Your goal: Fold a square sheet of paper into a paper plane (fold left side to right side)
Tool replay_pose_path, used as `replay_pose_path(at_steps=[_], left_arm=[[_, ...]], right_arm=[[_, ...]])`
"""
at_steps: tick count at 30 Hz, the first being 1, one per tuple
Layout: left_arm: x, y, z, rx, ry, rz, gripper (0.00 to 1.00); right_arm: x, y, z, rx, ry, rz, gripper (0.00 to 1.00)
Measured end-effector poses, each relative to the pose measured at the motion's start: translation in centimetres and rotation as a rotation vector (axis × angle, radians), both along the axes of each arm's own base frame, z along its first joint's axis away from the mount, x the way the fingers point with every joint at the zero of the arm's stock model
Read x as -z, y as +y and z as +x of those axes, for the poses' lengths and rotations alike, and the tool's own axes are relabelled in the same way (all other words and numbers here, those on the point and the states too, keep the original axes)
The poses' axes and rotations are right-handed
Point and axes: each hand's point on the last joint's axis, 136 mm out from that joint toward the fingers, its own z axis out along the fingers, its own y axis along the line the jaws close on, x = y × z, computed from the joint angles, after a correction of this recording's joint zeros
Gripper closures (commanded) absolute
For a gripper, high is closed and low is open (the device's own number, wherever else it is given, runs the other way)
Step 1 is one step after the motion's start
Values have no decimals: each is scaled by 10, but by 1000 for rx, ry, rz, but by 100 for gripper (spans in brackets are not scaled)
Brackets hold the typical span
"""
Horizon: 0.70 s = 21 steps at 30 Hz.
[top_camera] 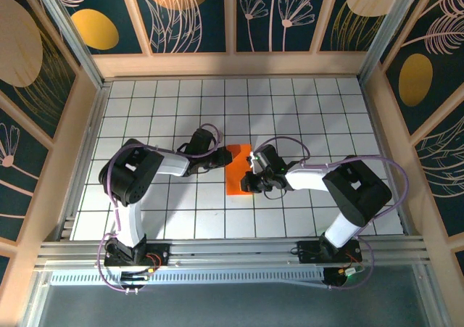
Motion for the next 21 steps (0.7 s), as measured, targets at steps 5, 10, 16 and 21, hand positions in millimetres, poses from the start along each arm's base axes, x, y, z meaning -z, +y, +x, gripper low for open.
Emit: replay_pose_path(at_steps=[5,10,16,21], left_arm=[[-1,7,22,-48,-18,11,96],[0,14,38,-81,-27,19,96],[-1,16,51,-104,-35,27,96],[-1,23,62,-128,-43,32,96]], right_arm=[[0,0,0,0,0,0,100],[0,0,0,-1,1,1,100],[0,0,0,-7,-2,2,100],[0,0,0,-5,-2,6,100]])
